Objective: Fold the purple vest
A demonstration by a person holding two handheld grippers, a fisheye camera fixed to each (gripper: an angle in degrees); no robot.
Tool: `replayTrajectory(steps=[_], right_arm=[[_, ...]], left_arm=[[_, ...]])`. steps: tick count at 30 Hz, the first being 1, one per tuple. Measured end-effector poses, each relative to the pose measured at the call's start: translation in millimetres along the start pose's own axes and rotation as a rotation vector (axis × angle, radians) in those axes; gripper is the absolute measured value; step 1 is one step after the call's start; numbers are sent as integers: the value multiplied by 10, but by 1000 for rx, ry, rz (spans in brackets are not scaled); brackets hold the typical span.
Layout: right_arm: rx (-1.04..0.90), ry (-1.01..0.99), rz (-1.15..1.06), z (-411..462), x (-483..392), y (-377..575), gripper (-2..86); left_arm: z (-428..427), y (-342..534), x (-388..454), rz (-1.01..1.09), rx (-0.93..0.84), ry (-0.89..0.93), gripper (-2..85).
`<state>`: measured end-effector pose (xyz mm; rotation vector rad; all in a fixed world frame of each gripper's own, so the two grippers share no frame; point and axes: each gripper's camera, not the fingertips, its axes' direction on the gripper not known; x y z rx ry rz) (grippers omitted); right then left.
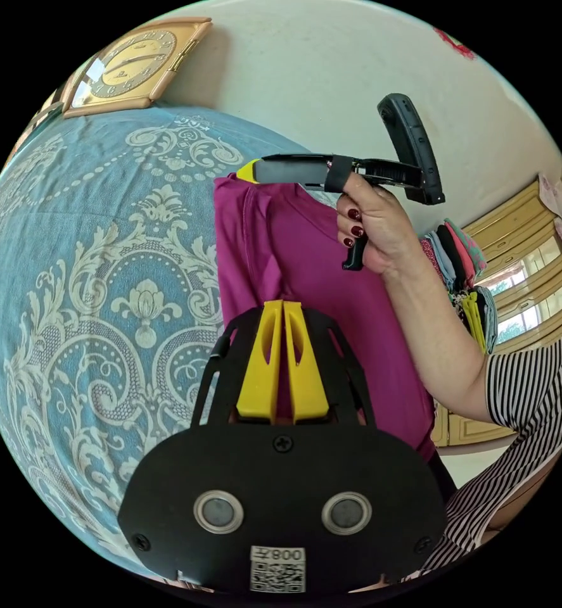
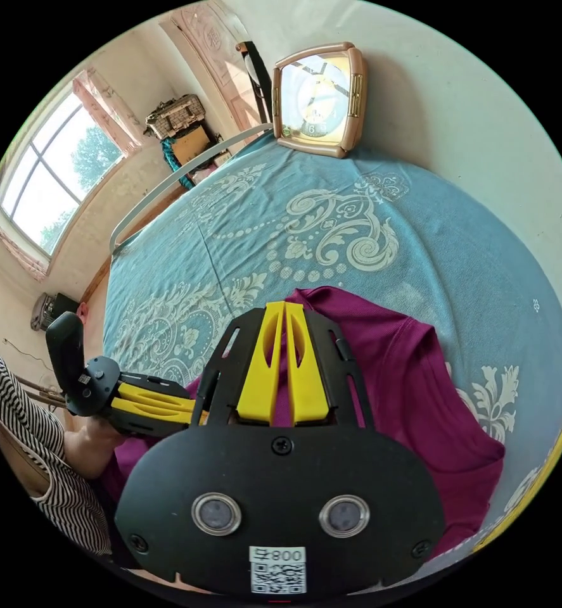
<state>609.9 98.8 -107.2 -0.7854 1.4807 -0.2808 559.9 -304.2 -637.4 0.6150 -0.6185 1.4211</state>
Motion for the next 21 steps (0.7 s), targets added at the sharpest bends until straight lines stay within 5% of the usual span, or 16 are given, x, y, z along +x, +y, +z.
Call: replayTrajectory(steps=[11, 21], right_arm=[[-88, 40, -7, 419, -68, 652, 1], [57, -17, 46, 140, -280, 1865, 2]], left_arm=[[-156, 251, 194, 15, 27, -57, 1], [-346, 570, 290, 18, 68, -79, 1]])
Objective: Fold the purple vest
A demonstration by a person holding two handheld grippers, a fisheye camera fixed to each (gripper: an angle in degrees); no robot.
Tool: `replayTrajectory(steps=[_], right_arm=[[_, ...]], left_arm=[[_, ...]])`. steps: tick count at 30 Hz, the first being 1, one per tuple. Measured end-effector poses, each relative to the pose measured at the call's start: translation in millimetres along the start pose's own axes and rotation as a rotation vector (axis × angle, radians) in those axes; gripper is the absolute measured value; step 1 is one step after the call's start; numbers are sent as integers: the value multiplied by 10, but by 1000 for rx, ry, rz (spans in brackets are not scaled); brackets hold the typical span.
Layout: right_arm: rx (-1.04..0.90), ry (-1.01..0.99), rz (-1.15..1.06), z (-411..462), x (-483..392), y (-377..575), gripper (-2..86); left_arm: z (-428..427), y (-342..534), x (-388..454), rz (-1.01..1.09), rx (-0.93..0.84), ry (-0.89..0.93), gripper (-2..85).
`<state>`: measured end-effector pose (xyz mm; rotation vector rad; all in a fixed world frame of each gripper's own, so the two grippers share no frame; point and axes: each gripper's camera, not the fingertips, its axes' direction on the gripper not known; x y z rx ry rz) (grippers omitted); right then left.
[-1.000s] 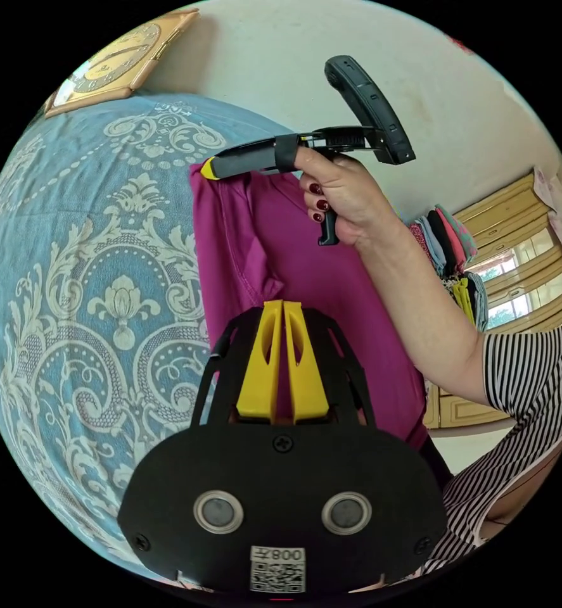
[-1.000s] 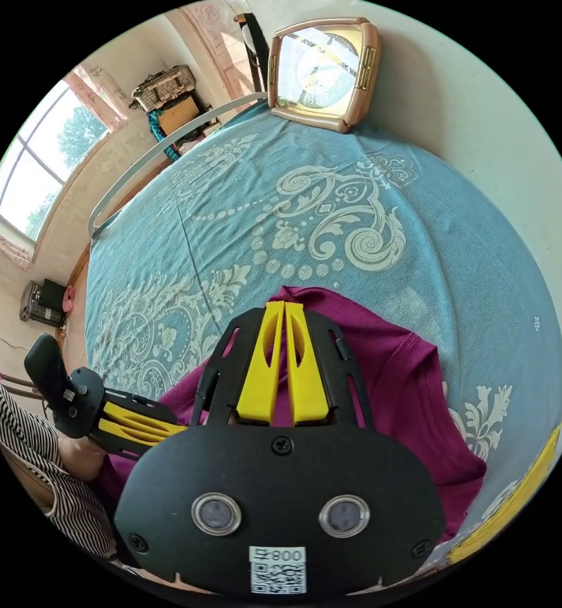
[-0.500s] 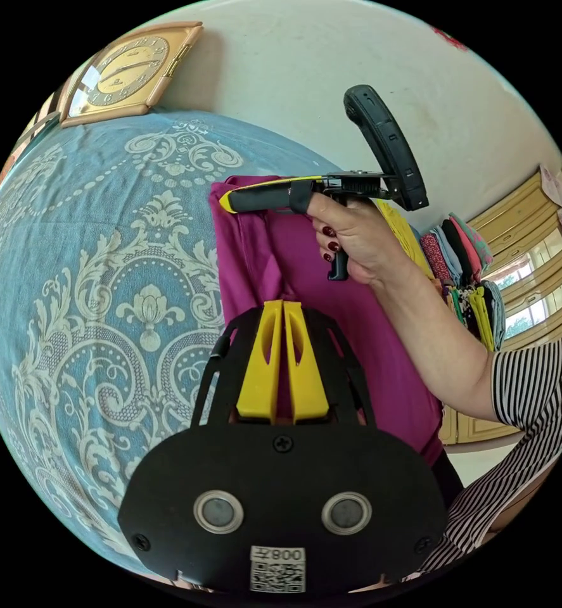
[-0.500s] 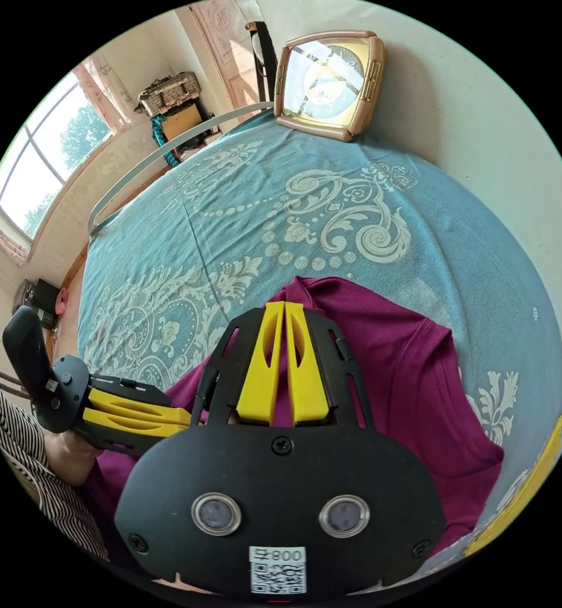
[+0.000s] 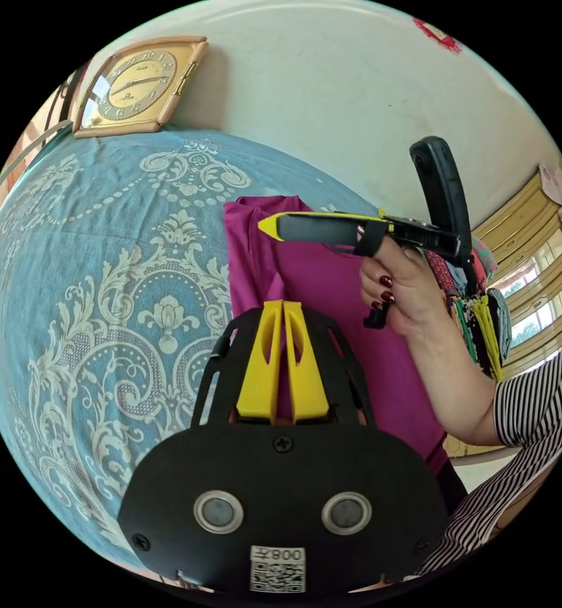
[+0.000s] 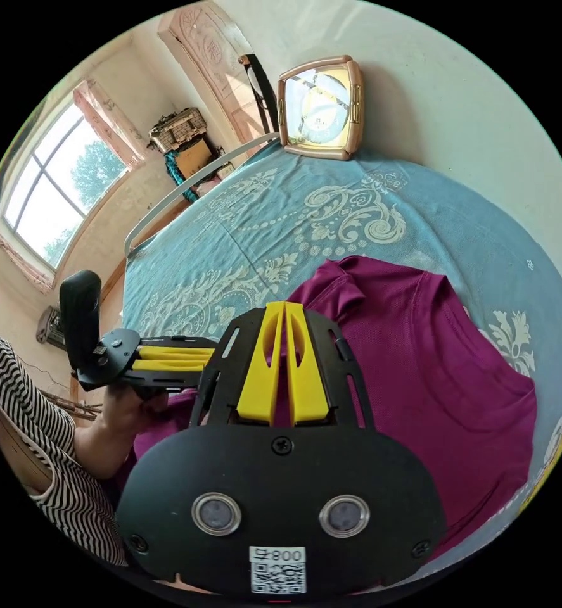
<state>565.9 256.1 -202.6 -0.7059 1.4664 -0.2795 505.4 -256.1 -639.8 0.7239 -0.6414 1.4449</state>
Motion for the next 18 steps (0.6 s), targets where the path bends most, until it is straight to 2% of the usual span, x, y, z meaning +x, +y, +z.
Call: replayTrajectory(steps=[3, 7, 8, 12, 18], right_arm=[[-17, -50, 11, -5, -108, 542, 2], [-110, -10, 51, 261, -108, 1141, 2], [-51, -33, 72, 251, -72, 1276, 2], [-79, -88, 97, 292, 37, 1552, 2], [-41, -58, 185, -15, 61, 2387, 2]], left_arm=[[-98, 136, 11, -17, 40, -55, 1], [2, 297, -1, -23, -56, -96, 1], [-16, 345, 13, -18, -54, -109, 1], [-98, 513, 27, -14, -27, -139, 1], [-511, 871, 67, 29, 242, -69, 2]])
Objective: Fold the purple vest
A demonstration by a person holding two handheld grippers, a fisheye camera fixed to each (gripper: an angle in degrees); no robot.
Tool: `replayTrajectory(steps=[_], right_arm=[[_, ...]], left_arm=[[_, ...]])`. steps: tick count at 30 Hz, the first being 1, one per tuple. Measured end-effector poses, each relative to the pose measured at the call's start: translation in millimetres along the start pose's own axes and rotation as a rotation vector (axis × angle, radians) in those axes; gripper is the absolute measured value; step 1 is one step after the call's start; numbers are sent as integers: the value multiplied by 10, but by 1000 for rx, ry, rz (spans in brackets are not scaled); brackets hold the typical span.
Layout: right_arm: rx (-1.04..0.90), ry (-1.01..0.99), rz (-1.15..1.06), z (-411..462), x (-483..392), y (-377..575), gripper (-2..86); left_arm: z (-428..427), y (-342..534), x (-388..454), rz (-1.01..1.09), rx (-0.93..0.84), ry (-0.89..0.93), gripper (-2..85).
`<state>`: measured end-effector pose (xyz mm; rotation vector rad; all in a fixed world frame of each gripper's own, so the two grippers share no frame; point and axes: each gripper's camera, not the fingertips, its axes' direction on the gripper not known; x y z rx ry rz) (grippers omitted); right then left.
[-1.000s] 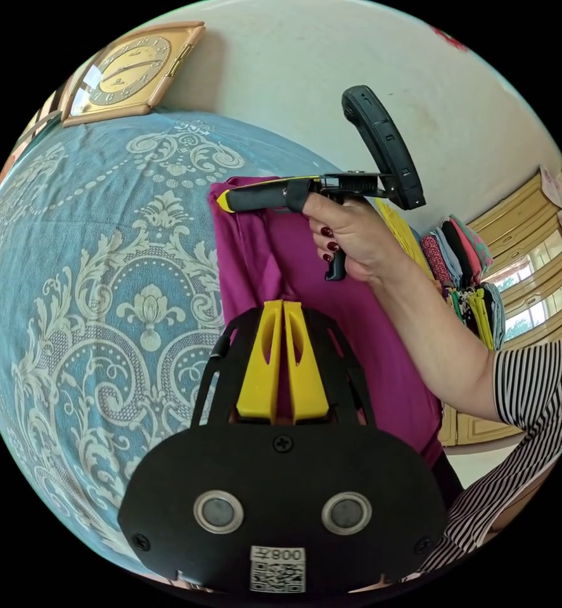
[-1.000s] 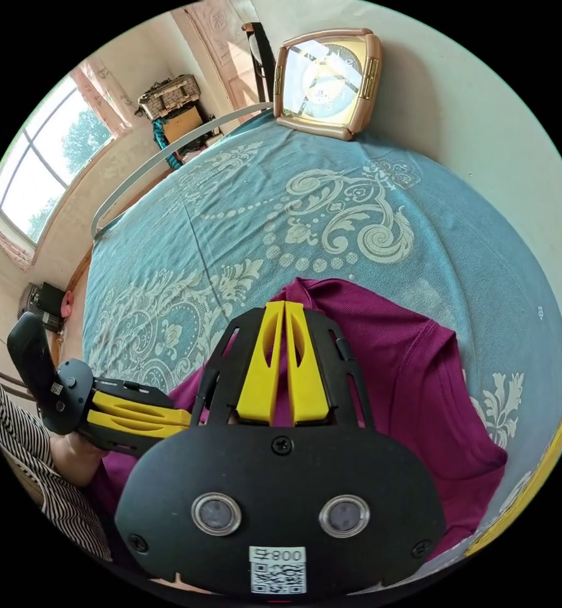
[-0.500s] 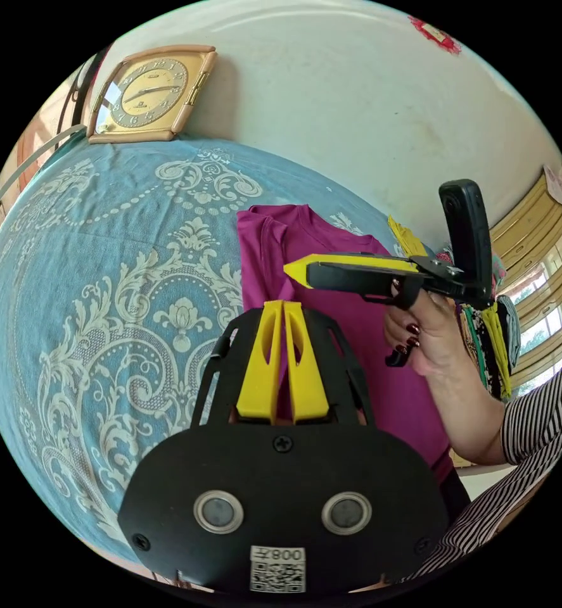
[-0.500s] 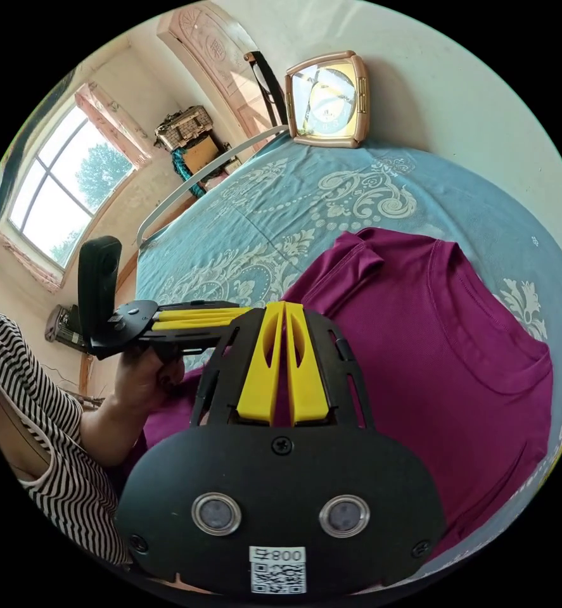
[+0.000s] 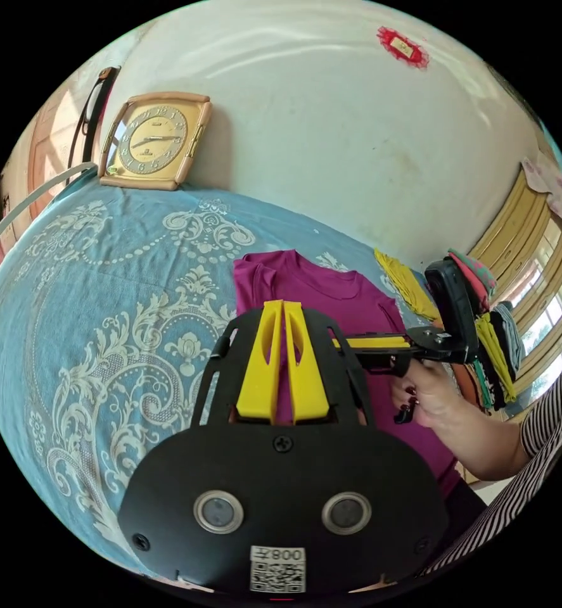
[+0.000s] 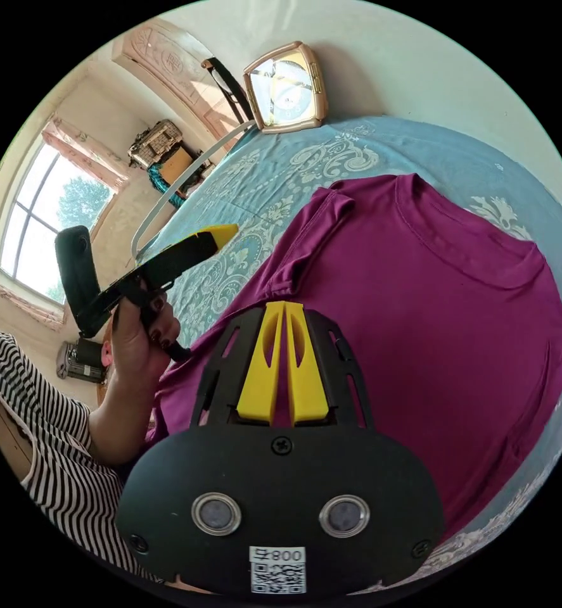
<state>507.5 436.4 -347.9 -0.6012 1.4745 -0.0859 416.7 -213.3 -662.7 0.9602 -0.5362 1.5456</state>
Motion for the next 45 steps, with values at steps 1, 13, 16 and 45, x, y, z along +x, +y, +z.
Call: replayTrajectory(steps=[1, 13, 16, 45], right_arm=[[16, -13, 38, -106, 63, 256, 2], [23, 1, 403, -1110, 429, 3072, 1], [39, 35, 479, -1298, 457, 3735, 1], [259, -252, 934, -916, 1089, 7888, 36]], left_arm=[[-90, 54, 25, 4, 49, 10, 2], [-773, 284, -172, 47, 3, 365, 3], [-923, 668, -366, -50, -60, 409, 6], [-545, 4226, -1830, -724, -360, 589, 118]])
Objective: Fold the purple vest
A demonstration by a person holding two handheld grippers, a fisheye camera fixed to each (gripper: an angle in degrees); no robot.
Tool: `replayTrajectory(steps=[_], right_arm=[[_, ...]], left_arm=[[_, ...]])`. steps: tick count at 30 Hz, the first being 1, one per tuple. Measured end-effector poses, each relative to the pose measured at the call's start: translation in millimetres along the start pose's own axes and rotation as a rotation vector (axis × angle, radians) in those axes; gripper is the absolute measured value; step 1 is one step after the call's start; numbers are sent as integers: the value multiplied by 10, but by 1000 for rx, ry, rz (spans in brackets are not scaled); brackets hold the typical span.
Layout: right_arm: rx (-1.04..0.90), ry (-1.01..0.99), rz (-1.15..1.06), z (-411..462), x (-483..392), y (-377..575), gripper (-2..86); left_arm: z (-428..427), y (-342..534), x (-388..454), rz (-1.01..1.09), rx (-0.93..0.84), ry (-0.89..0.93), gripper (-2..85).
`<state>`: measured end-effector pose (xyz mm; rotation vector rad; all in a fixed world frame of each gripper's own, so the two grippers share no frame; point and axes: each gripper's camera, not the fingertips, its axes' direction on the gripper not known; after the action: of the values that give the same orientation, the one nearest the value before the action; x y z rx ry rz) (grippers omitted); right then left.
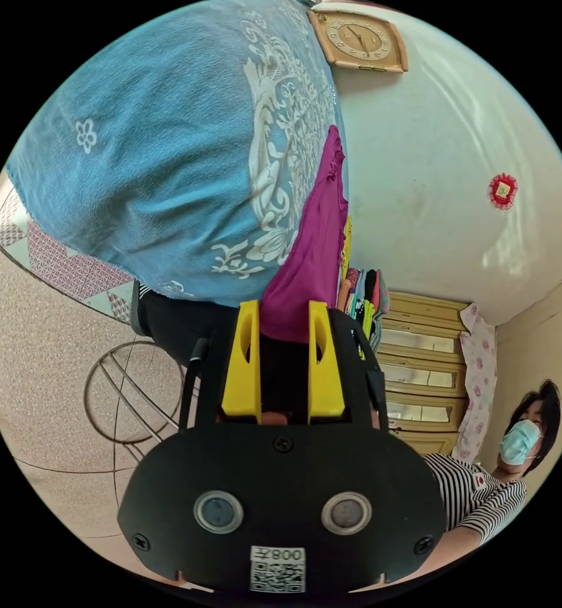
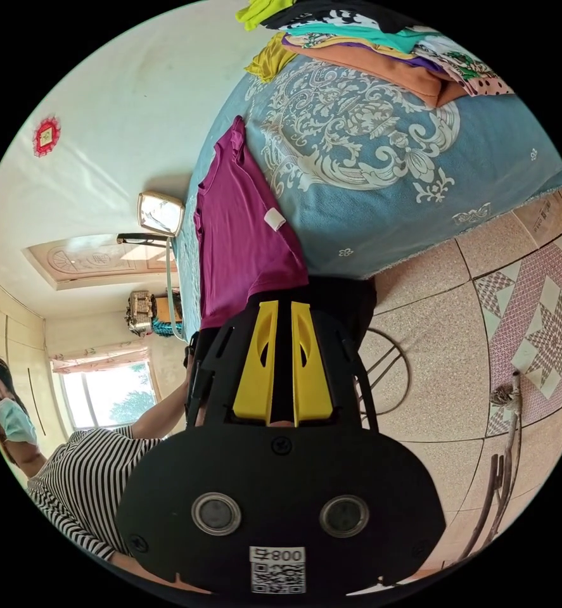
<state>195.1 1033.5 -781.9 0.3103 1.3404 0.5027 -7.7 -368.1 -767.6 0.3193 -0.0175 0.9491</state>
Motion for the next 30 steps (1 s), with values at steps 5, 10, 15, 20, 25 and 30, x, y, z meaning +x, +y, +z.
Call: replayTrajectory(steps=[5, 10, 15, 20, 25, 30], right_arm=[[-9, 8, 14, 3, 303, 175, 37], [-8, -10, 30, 33, 545, 267, 37], [-3, -9, 40, 88, 770, 324, 42], [9, -47, 57, 146, 1002, 383, 49], [15, -53, 51, 203, 1117, 340, 59], [33, -25, 21, 284, 1152, 187, 73]], left_arm=[[51, 102, -311, -24, 19, 24, 102], [79, 248, -539, -22, 38, 112, 35], [16, 405, -611, 27, 59, 179, 24], [-61, 505, -656, 70, 57, 95, 71], [108, 515, -794, 52, -11, 24, 115], [312, 529, -931, 10, -46, 28, 119]])
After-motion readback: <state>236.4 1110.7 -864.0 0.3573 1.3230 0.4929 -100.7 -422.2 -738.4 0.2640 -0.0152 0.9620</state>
